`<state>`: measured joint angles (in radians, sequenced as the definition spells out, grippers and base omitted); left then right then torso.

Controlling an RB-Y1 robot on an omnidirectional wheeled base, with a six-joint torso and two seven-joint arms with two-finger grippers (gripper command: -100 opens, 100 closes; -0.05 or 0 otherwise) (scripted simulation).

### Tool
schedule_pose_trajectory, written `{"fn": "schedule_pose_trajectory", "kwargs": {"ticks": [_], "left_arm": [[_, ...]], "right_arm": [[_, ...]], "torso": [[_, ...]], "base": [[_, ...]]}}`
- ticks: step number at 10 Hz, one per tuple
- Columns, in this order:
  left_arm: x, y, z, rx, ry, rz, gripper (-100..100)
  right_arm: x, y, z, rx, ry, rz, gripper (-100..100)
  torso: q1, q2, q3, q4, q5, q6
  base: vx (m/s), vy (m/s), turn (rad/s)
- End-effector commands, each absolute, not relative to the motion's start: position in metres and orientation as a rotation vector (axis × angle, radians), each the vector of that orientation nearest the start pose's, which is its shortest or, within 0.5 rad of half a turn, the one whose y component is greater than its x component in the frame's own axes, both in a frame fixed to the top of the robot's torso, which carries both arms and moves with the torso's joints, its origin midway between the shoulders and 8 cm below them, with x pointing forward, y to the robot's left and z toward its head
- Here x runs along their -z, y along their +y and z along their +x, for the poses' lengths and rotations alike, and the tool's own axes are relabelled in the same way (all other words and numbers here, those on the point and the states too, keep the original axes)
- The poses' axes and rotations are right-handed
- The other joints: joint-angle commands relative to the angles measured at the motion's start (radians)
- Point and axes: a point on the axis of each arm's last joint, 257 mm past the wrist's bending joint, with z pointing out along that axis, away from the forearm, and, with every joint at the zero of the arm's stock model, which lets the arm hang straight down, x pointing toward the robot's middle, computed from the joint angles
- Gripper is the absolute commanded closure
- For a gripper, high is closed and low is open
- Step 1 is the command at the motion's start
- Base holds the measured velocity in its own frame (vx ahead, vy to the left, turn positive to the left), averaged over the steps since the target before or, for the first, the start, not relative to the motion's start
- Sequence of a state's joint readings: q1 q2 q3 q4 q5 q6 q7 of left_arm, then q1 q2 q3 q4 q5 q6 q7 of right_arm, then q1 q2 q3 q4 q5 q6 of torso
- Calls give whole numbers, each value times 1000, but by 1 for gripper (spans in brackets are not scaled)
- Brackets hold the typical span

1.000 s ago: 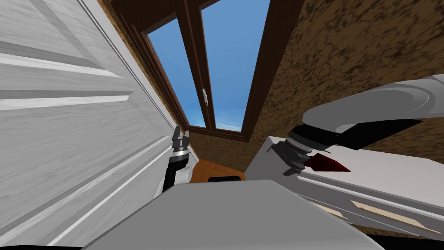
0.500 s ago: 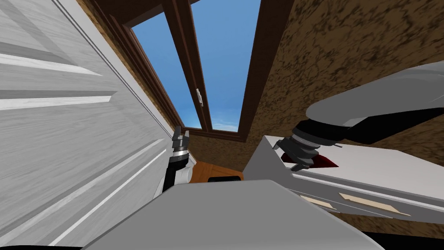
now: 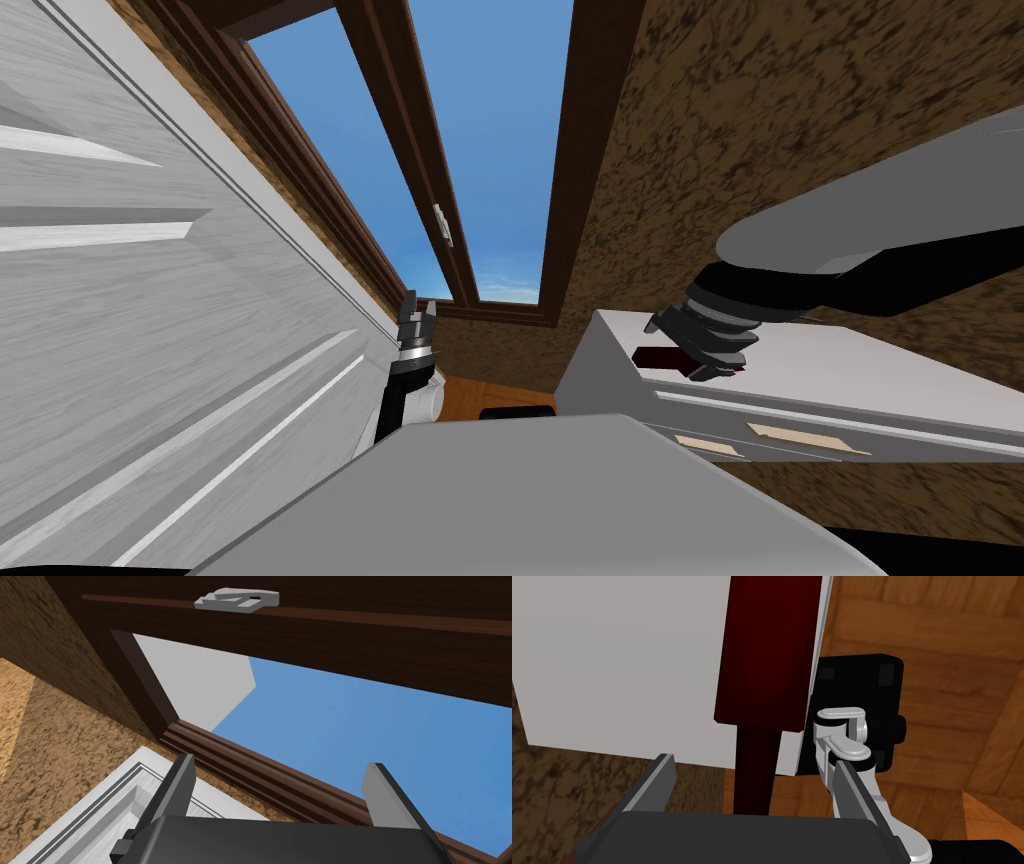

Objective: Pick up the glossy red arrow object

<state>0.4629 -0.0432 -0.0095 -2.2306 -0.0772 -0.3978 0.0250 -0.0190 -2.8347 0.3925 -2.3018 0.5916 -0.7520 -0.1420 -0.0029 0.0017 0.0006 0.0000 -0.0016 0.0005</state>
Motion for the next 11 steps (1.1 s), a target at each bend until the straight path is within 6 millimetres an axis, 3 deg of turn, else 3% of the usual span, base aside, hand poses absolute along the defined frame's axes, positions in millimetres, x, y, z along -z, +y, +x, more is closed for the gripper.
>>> {"fn": "schedule_pose_trajectory", "kwargs": {"ticks": [1,2,3,4,7,8,9,11], "left_arm": [[6,273,374,1270,694,-750,0],[6,273,374,1270,694,-750,0],[6,273,374,1270,694,-750,0],[6,273,374,1270,694,-750,0],[6,273,374,1270,694,-750,0],[6,273,374,1270,694,-750,0],[6,273,374,1270,694,-750,0],[6,273,374,1270,694,-750,0]], "right_arm": [[70,-386,231,239,2389,-2144,-100],[72,-382,230,214,2387,-2141,-100],[72,-383,231,218,2387,-2141,0],[79,-387,230,218,2389,-2141,-100],[94,-394,228,217,2392,-2141,-100],[91,-392,227,215,2393,-2142,-100],[91,-392,228,218,2392,-2141,100],[91,-393,227,215,2395,-2139,100]], "torso": [[0,0,0,0,0,0],[0,1,0,0,0,0],[1,1,0,0,0,-1],[2,1,0,0,0,0],[4,0,0,0,1,-1],[4,0,0,0,1,-1],[3,0,0,0,1,-1],[3,0,0,0,0,-1]], "base": [[5,-48,-103],[-1,-20,-13],[0,0,0],[6,5,6],[12,16,6],[5,5,0],[0,0,0],[0,0,0]]}}
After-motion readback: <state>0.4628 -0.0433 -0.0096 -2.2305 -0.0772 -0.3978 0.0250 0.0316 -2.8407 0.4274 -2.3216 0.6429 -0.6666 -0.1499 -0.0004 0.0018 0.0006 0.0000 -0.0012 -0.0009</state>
